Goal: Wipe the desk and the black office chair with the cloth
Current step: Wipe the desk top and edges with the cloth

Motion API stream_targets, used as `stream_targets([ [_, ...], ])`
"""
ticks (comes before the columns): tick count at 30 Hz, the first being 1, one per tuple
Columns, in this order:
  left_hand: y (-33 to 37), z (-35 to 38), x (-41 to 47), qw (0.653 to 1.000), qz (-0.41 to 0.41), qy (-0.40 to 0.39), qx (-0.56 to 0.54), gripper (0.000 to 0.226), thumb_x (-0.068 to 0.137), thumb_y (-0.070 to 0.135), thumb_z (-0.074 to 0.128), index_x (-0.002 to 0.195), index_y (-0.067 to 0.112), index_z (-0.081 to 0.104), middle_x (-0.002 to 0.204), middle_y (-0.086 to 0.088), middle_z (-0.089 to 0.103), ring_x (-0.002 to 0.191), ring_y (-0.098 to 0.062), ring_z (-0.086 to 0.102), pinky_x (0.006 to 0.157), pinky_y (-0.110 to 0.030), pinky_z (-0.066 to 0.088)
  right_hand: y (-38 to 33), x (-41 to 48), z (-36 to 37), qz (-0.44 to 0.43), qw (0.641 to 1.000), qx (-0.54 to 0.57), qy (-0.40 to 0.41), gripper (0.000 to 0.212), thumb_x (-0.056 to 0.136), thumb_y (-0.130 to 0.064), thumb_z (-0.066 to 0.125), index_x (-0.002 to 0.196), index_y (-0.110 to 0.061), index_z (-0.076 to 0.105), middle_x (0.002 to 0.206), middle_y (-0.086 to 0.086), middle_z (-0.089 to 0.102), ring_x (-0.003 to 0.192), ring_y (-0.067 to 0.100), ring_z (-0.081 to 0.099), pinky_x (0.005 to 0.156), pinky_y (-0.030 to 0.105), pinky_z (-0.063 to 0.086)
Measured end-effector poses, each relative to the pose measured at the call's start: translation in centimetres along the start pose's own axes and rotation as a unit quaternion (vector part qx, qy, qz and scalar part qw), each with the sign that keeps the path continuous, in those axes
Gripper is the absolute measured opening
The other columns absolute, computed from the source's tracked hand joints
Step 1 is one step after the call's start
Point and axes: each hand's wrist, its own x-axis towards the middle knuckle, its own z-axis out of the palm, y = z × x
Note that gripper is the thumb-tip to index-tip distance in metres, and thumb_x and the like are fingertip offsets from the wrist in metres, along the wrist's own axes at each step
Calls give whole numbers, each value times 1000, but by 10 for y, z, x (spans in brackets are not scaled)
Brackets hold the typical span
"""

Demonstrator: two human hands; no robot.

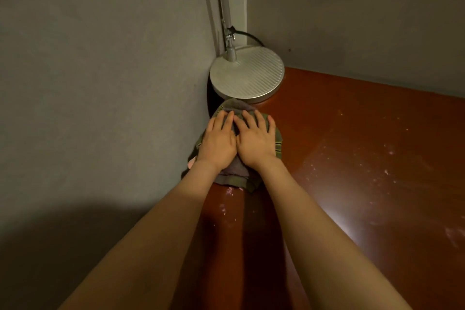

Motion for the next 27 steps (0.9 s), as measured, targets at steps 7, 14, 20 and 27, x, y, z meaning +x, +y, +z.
stream_targets([
  [7, -15, 5, -40, 1000, 5, -23, -2, 55, 98, 18, 35, 148, 5, 18, 154, -18, 19, 144, -25, 12, 117, -30, 5, -21, -39, 12, 2, 1000, 1, 4, 49, 101, -31, 26, 149, -25, 21, 158, 1, 13, 146, 23, 2, 115, 46, -4],
  [14, -14, -6, -87, 999, 18, -23, 16, 55, 99, 16, 29, 149, 4, 10, 156, -16, 13, 145, -23, 6, 118, -30, 1, -37, -77, 25, 1, 1000, -16, 7, 49, 101, -30, 27, 150, -26, 19, 159, 0, 11, 146, 24, 1, 115, 46, -5],
  [20, -16, -12, -130, 1000, 5, -24, 15, 54, 100, 17, 28, 149, 4, 9, 156, -15, 11, 145, -23, 6, 117, -30, 1, -53, -112, 35, -15, 1000, -23, 4, 49, 101, -31, 27, 150, -25, 19, 159, 1, 12, 146, 25, 1, 115, 47, -5],
  [27, -12, -12, -181, 1000, -7, -9, -2, 52, 99, 12, 34, 146, -1, 17, 153, -19, 20, 144, -28, 13, 117, -35, 5, -66, -153, 44, -44, 999, -24, -21, 50, 101, -31, 27, 150, -26, 17, 159, 2, 10, 146, 25, -1, 115, 47, -7],
])
